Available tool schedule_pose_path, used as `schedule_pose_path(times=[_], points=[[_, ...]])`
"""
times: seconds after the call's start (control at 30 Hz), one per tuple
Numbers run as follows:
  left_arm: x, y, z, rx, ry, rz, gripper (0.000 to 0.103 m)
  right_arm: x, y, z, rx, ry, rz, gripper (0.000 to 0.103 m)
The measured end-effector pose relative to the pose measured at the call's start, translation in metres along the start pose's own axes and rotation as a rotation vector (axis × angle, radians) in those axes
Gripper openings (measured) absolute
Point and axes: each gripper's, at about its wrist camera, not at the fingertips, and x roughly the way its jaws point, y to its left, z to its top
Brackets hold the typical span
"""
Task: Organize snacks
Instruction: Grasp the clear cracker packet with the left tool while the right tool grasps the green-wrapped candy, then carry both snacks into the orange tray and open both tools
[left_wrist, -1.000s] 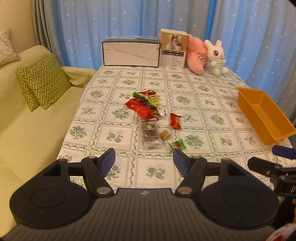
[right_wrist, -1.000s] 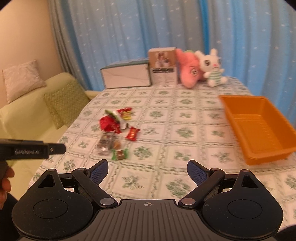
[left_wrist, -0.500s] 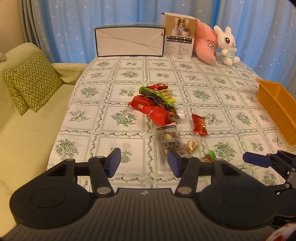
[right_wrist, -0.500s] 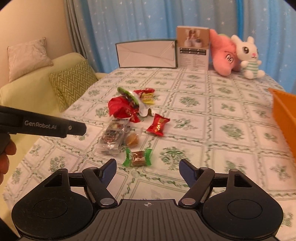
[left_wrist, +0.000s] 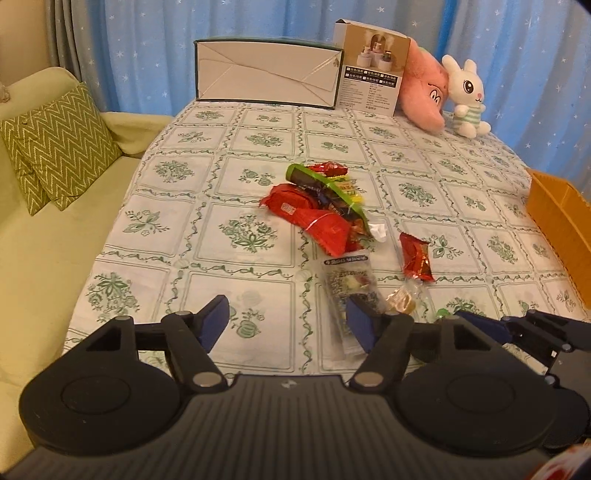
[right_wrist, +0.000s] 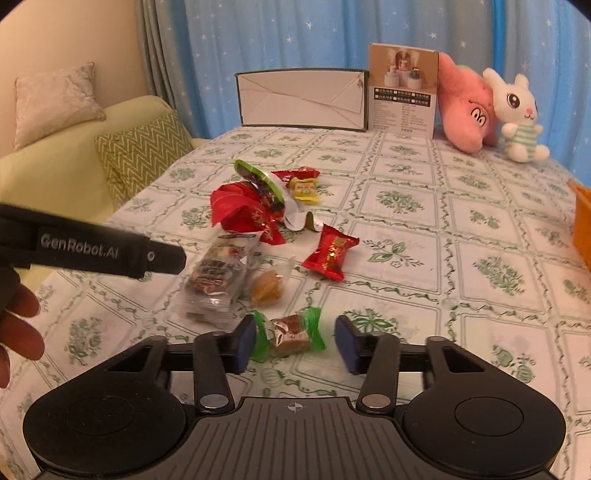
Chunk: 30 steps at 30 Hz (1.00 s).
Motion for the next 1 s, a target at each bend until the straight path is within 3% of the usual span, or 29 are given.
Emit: schedule_pose_path(times=[0.2, 0.43, 0.83, 1.0], points=[[0.008, -0.016, 0.003, 0.018, 0.014, -0.039, 0.067, -0.003, -0.005, -0.001, -0.012, -0.006, -0.001, 0.03], [0.019, -0.029, 0.001, 0.037, 0.021, -0.048, 0.064, -0.018, -0.025, -0.002, 0.029, -0.01, -0.051, 0.029], [0.036, -0.042, 0.003, 0.089, 0.049, 0.0, 0.037, -0.024, -0.04, -0.005, 0.063, 0.002, -0.07, 0.029], [0.032, -0.043, -0.002, 0.116, 0.054, 0.01, 0.034, -0.028, -0.042, -0.005, 0.069, 0.005, -0.067, 0.029]])
